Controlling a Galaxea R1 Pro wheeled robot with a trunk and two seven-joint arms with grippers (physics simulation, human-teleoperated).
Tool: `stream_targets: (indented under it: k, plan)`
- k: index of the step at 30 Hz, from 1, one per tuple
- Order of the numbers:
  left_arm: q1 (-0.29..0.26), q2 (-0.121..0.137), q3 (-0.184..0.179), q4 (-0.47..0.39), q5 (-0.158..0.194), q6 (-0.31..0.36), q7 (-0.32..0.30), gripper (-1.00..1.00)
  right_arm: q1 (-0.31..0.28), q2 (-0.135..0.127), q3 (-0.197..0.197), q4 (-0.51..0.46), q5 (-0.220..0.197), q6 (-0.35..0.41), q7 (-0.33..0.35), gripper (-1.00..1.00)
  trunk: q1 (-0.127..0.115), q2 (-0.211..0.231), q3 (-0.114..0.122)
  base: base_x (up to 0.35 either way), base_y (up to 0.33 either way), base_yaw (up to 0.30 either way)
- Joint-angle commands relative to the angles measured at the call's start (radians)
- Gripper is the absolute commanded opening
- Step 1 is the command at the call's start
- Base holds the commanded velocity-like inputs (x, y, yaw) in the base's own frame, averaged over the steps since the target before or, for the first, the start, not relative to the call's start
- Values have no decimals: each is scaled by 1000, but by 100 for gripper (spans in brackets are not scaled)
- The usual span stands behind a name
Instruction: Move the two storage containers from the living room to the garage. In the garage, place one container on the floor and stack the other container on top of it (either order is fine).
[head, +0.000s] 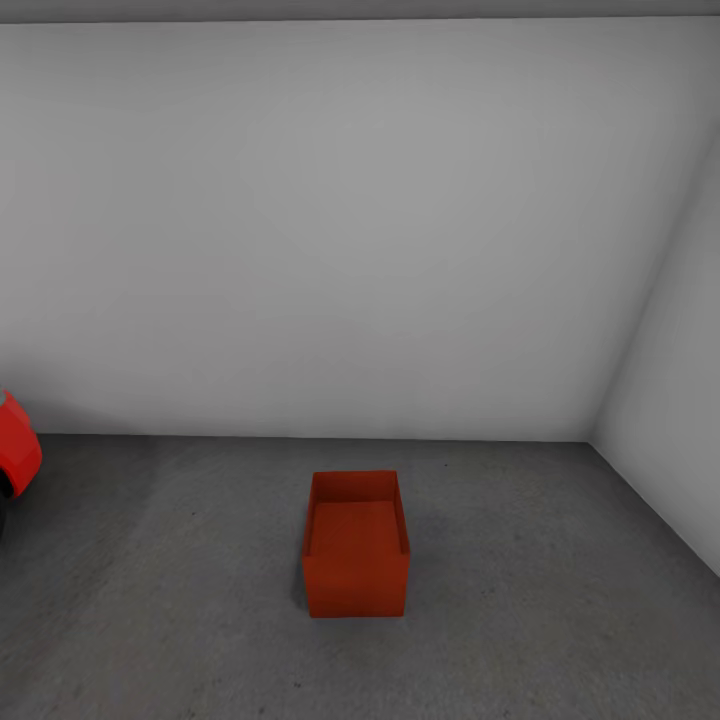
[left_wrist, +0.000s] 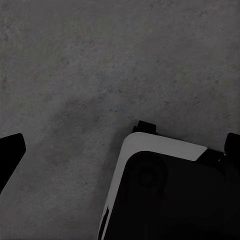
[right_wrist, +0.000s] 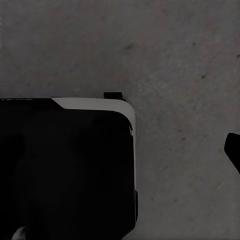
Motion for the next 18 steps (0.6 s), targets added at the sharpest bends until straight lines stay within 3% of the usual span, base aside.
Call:
stream_targets:
  k: [1, 18]
  plan:
    - [-1, 0, 0, 1, 6, -3, 1, 100, -1, 0, 8, 3, -8, -5, -2, 100, 0, -2, -2, 0, 0, 0]
    - [-1, 0, -2, 1, 8, -4, 1, 100, -1, 2, 7, 3, -8, -7, -2, 100, 0, -2, 1, 0, 0, 11]
